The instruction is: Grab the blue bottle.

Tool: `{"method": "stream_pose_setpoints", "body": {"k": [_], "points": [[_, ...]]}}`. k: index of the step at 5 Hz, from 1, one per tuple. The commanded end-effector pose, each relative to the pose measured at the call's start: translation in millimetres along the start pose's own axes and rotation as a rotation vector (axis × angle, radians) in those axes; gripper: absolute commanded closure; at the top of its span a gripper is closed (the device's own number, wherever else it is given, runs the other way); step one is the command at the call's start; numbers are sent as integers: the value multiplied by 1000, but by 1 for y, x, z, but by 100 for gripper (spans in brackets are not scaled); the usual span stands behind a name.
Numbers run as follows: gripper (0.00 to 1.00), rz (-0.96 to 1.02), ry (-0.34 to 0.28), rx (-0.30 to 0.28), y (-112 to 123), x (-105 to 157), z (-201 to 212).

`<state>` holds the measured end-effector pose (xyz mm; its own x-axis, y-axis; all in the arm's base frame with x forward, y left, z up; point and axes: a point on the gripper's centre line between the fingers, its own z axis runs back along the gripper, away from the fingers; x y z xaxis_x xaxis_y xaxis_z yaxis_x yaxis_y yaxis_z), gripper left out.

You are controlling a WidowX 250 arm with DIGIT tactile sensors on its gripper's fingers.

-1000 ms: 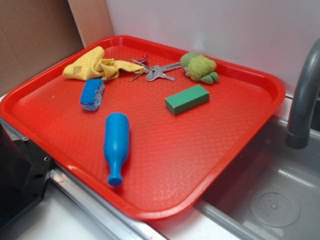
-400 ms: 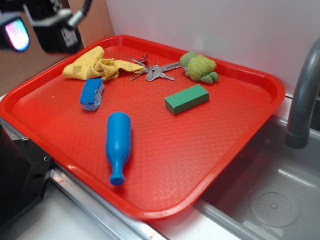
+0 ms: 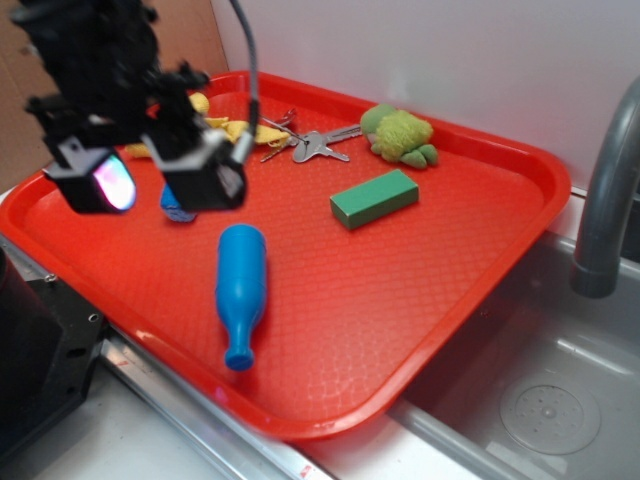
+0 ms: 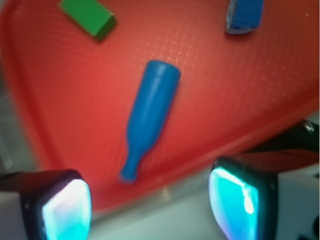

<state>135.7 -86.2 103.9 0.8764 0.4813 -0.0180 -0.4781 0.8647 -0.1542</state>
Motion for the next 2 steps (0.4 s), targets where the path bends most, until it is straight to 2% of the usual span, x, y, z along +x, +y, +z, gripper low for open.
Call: {"method": "stream_pose_setpoints", "body": {"k": [1,2], "points": [[0,38,-34,53,-8,32,-36],[0,59,-26,108,-2,43,-54]]}}
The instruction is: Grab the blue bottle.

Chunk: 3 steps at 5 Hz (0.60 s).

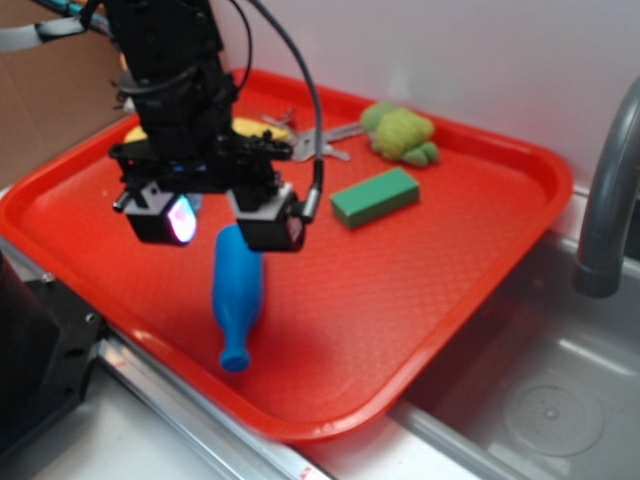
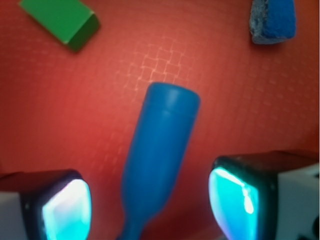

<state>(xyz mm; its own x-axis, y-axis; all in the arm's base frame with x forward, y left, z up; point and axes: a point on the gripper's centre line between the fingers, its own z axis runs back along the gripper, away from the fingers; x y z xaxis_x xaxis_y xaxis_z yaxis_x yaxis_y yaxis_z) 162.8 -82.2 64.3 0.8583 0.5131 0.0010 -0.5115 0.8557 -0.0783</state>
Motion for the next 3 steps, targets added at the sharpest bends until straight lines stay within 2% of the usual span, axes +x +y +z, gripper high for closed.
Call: {"method": "stream_pose_setpoints", "body": {"k": [1,2,3], "points": [[0,35,4,87,-2,27,-35],[0,41,27,118,0,32,-47],[100,-18,49,117,1,29,-28]]}}
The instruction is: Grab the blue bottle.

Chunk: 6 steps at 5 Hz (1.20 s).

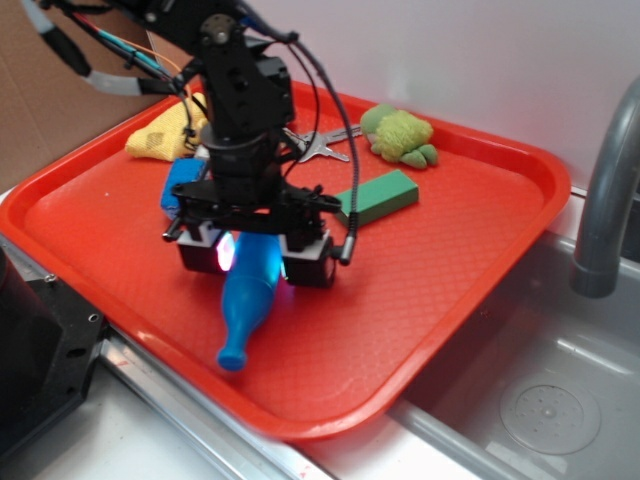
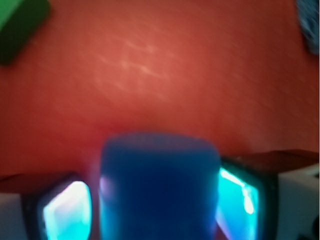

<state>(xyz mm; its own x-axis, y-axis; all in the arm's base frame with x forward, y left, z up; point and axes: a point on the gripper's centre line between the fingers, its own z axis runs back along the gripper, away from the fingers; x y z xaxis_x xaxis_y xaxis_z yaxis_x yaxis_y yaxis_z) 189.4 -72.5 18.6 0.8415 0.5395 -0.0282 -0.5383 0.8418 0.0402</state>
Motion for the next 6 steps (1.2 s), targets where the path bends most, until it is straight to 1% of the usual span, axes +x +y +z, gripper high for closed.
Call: {"method": "stream_pose_setpoints", "body": {"k": [1,2,3,4,5,6], "points": [[100,-165,-51,-51,23,0,67],[100,-348,-89,-49,44,26,117],[100,-467,-21,34,52,50,166],[100,-473,5,55,60,62,200],[100,-498,17,37,63,64,202],[100,-502,16,51,61,64,197]]}}
